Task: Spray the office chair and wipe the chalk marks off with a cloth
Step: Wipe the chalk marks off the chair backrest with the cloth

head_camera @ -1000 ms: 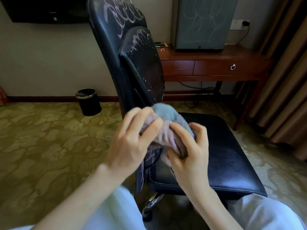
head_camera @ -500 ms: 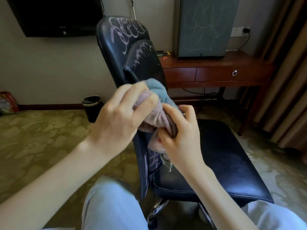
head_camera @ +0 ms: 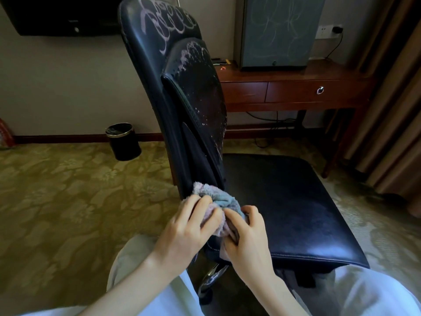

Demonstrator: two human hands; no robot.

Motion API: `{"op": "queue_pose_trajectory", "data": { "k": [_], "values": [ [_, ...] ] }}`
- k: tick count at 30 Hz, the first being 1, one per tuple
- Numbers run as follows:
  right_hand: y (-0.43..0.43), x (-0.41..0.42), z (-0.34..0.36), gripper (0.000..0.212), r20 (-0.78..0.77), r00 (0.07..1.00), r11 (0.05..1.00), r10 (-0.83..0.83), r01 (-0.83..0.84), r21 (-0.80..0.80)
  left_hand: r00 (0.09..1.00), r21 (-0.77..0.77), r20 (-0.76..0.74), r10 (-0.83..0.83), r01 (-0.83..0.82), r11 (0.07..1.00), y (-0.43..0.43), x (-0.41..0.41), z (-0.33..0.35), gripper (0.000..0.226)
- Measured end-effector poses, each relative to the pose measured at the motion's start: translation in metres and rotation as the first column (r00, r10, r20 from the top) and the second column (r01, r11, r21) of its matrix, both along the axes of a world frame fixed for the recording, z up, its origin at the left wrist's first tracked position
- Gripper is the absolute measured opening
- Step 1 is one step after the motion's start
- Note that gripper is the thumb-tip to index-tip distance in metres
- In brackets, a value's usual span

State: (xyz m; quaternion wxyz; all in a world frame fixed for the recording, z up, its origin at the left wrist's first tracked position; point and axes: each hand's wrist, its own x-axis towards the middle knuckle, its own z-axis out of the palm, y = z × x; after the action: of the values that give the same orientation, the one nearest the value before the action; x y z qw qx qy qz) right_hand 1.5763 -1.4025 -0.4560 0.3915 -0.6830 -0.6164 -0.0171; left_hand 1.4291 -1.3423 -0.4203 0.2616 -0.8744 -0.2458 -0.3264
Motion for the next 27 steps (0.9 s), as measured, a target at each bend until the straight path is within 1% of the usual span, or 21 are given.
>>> {"op": "queue_pose_trajectory", "data": {
  "k": [5,7,9,12,15,18,21,24,27],
  "values": [
    [-0.002,0.002,-0.024,0.055,-0.020,1.000,0.999,-0.006,0.005,-0.048,1.000,-0.043,-0.007,-0.006,0.005,0.999,-0.003,0.005,-0.025,0.026],
    [-0.003,0.002,-0.029,0.056,-0.036,0.999,0.999,-0.014,0.012,-0.040,1.000,-0.064,0.013,-0.023,0.024,0.998,-0.001,0.005,-0.027,0.024],
    [-0.002,0.001,-0.027,0.055,-0.050,0.998,1.000,-0.029,0.030,0.001,0.998,-0.082,0.043,-0.054,0.057,0.995,0.002,0.005,-0.024,0.022],
    [0.004,0.001,-0.006,0.052,-0.098,0.995,0.992,-0.019,0.031,0.125,0.989,-0.080,0.123,-0.088,0.098,0.992,0.005,0.006,-0.002,0.020],
    [0.010,0.001,0.030,0.048,-0.138,0.990,0.973,0.027,0.006,0.233,0.975,-0.101,0.206,-0.084,0.107,0.989,0.008,0.008,0.034,0.027],
    [0.011,0.000,0.070,0.041,-0.121,0.990,0.950,0.079,-0.038,0.311,0.965,-0.112,0.251,-0.075,0.105,0.988,0.008,0.004,0.066,0.030],
    [0.016,-0.002,0.107,0.047,-0.096,0.987,0.923,0.131,-0.086,0.375,0.954,-0.043,0.299,-0.037,0.052,0.998,0.006,-0.001,0.104,0.037],
    [0.026,-0.001,0.130,0.048,-0.069,0.988,0.915,0.138,-0.100,0.391,0.958,-0.008,0.285,0.008,-0.006,1.000,0.008,-0.006,0.125,0.030],
    [0.030,0.003,0.120,0.047,-0.039,0.987,0.936,0.153,-0.132,0.326,0.977,0.010,0.210,0.035,-0.038,0.999,0.006,-0.009,0.114,0.028]
  ]
}}
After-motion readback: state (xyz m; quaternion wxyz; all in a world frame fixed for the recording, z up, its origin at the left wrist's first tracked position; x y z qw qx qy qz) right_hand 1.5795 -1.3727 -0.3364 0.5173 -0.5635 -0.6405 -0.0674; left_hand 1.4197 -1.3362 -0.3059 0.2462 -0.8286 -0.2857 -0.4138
